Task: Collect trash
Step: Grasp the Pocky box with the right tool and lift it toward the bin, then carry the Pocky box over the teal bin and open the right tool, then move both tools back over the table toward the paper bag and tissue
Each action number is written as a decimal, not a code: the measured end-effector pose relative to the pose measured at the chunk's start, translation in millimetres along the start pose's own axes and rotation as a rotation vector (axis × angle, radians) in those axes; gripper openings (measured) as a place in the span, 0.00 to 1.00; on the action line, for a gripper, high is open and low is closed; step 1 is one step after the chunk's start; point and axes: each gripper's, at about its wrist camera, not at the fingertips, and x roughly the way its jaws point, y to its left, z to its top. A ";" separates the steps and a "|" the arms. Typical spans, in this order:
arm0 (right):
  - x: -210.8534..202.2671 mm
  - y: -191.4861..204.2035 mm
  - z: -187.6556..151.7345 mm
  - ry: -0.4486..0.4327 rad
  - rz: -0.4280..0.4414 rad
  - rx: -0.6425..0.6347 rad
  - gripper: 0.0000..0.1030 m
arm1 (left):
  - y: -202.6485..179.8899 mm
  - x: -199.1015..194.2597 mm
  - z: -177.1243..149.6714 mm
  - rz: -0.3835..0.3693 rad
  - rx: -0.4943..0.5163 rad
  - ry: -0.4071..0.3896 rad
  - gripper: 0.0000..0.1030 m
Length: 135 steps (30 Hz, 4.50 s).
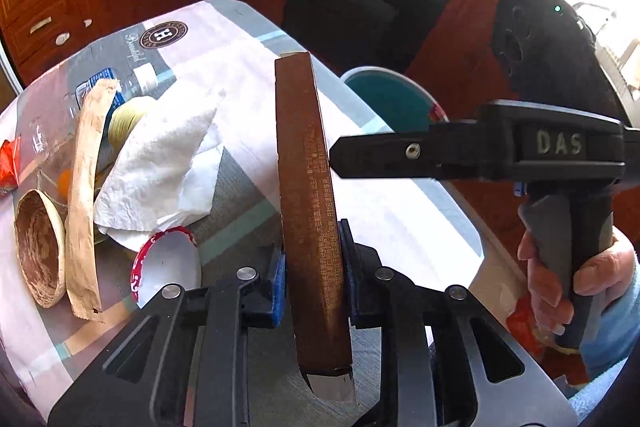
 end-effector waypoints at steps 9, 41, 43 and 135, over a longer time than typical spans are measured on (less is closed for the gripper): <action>-1.3 2.0 -12.8 0.059 -0.098 -0.015 0.79 | -50.3 16.0 -2.0 -0.056 0.112 0.007 0.23; -14.1 -5.8 -36.7 0.027 -0.144 -0.065 0.26 | 79.1 -3.6 -46.4 0.217 -0.201 0.030 0.37; -18.3 -9.2 -35.1 0.014 -0.137 -0.056 0.25 | 81.5 4.4 -46.1 0.226 -0.187 0.053 0.30; -61.4 -27.6 38.8 -0.241 -0.276 -0.008 0.92 | -15.2 -1.0 65.9 0.144 -0.006 -0.109 0.93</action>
